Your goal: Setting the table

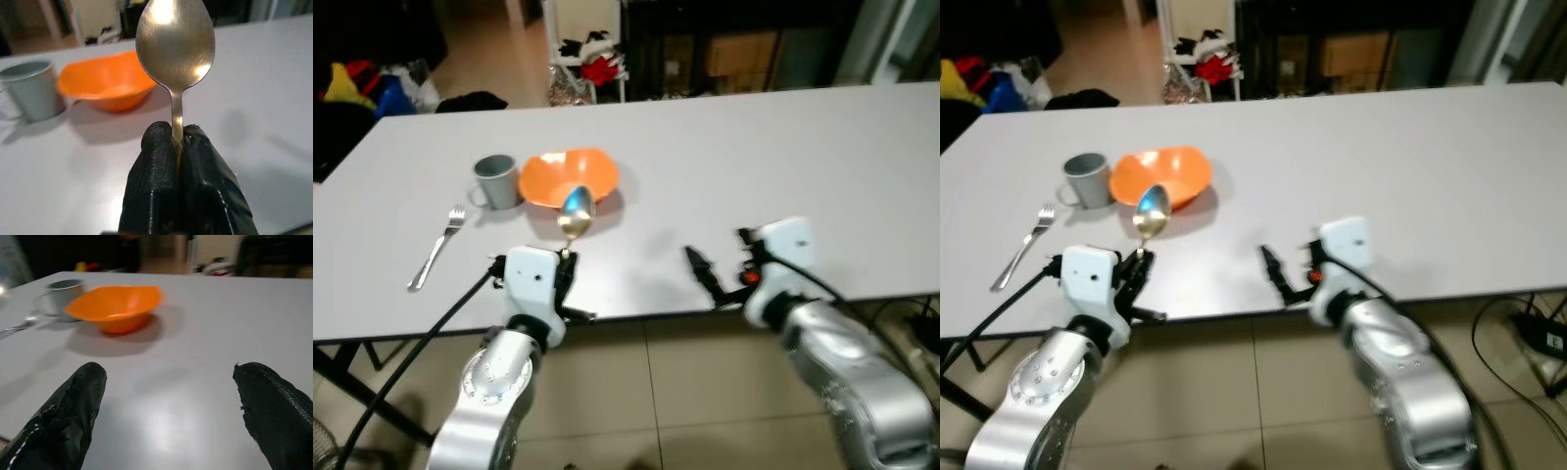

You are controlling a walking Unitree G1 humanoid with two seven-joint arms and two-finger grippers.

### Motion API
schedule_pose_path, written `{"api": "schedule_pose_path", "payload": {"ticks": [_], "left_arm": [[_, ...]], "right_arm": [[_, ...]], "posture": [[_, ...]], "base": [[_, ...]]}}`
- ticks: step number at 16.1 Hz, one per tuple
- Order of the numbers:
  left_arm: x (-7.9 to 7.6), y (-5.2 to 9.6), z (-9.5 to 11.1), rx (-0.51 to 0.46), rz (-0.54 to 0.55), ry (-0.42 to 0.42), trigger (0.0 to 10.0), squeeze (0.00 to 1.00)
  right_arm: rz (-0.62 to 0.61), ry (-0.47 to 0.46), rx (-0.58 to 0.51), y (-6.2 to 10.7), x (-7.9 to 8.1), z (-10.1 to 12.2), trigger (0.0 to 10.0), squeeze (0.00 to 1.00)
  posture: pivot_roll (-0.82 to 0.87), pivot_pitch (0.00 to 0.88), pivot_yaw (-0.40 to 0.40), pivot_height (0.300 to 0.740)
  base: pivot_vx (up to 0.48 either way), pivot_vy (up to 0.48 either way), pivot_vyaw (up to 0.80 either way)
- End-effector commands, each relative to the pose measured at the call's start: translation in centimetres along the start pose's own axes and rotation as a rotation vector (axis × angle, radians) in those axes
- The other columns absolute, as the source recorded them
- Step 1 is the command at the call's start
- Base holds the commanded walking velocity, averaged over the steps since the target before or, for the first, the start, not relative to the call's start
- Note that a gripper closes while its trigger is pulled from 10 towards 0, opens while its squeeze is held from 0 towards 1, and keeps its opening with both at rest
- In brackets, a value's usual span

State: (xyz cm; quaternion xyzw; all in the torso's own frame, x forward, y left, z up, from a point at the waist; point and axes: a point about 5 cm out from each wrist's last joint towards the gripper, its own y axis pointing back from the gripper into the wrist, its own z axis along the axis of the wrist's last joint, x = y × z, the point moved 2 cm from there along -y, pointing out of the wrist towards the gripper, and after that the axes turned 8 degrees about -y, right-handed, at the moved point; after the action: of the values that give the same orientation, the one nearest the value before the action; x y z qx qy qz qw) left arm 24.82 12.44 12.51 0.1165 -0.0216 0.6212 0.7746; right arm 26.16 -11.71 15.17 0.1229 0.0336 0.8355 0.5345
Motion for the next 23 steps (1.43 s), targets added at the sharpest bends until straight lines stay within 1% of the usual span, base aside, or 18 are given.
{"api": "schedule_pose_path", "payload": {"ticks": [1,4,6,7,8,9,11,13,14,16,17,18,19,21,23], "left_arm": [[-0.3,-0.4,-0.2,0.01,-0.022,0.009,10.0,0.0],[-0.6,-0.6,-0.7,0.034,-0.037,0.025,10.0,0.0],[-0.8,-0.8,-1.1,0.062,-0.047,0.047,10.0,0.0],[-1.0,-1.0,-2.0,0.134,-0.068,0.048,10.0,0.0],[-1.1,-1.1,-2.3,0.163,-0.083,0.041,10.0,0.0],[-1.2,-1.2,-2.7,0.193,-0.098,0.053,10.0,0.0],[-1.4,-1.8,-2.7,0.221,-0.122,0.079,10.0,0.0],[-1.6,-3.0,-2.4,0.229,-0.151,0.094,10.0,0.0],[-1.7,-3.9,-2.2,0.241,-0.174,0.109,10.0,0.0],[-1.7,-5.3,-1.9,0.248,-0.187,0.134,10.0,0.0],[-1.5,-6.6,-1.6,0.256,-0.187,0.167,10.0,0.0],[-0.7,-8.8,-1.4,0.266,-0.158,0.211,10.0,0.0],[-0.2,-9.6,-1.4,0.272,-0.14,0.23,10.0,0.0],[0.7,-11.3,-1.7,0.309,-0.11,0.236,10.0,0.0],[0.7,-12.1,-2.0,0.347,-0.12,0.233,10.0,0.0]], "right_arm": [[-0.011,0.011,-0.001,0.1,-0.3,0.2,10.0,0.0],[-0.008,0.013,0.002,0.1,-0.3,0.2,10.0,0.0],[0.002,0.015,0.007,0.1,-0.2,0.1,10.0,0.0],[0.017,0.02,0.017,0.1,0.0,0.0,10.0,0.0],[0.028,0.026,0.022,0.1,0.1,0.0,10.0,0.0],[0.044,0.032,0.031,0.1,0.3,-0.1,10.0,0.0],[0.061,0.039,0.043,0.1,0.5,-0.2,10.0,0.0],[0.069,0.042,0.046,0.1,0.6,-0.2,10.0,0.0],[0.073,0.044,0.048,0.0,0.6,-0.2,10.0,0.0],[0.079,0.047,0.051,0.0,0.7,-0.1,10.0,0.0],[0.082,0.05,0.054,0.0,0.6,-0.1,10.0,0.0],[0.078,0.056,0.057,0.1,0.5,0.0,10.0,0.0],[0.073,0.057,0.057,0.2,0.4,0.0,10.0,0.0],[0.063,0.061,0.061,0.5,0.2,0.1,10.0,0.0],[0.061,0.068,0.066,0.7,0.1,0.1,10.0,0.0]], "posture": [[-0.09,0.027,0.06,0.74],[-0.09,0.023,0.063,0.74],[-0.09,0.021,0.063,0.74],[-0.09,0.019,0.063,0.74],[-0.08,0.019,0.063,0.74],[-0.08,0.018,0.065,0.74],[-0.08,0.017,0.065,0.74],[-0.09,0.016,0.061,0.74],[-0.09,0.018,0.061,0.74],[-0.09,0.018,0.06,0.74],[-0.09,0.025,0.063,0.74],[-0.1,0.038,0.069,0.74],[-0.11,0.042,0.07,0.74],[-0.12,0.056,0.075,0.74],[-0.14,0.073,0.084,0.74]], "base": [[0.251,0.0,0.0],[0.246,0.0,0.0],[0.0,0.0,0.0],[0.0,0.0,0.0],[0.0,0.0,0.0],[0.0,0.0,0.0],[0.0,0.0,0.0],[0.0,0.0,0.0],[0.0,0.0,0.0],[0.0,0.0,0.0],[0.0,0.0,0.0],[0.0,0.0,0.0],[0.0,0.0,0.0],[0.0,0.0,0.0],[0.0,0.0,0.0]]}}
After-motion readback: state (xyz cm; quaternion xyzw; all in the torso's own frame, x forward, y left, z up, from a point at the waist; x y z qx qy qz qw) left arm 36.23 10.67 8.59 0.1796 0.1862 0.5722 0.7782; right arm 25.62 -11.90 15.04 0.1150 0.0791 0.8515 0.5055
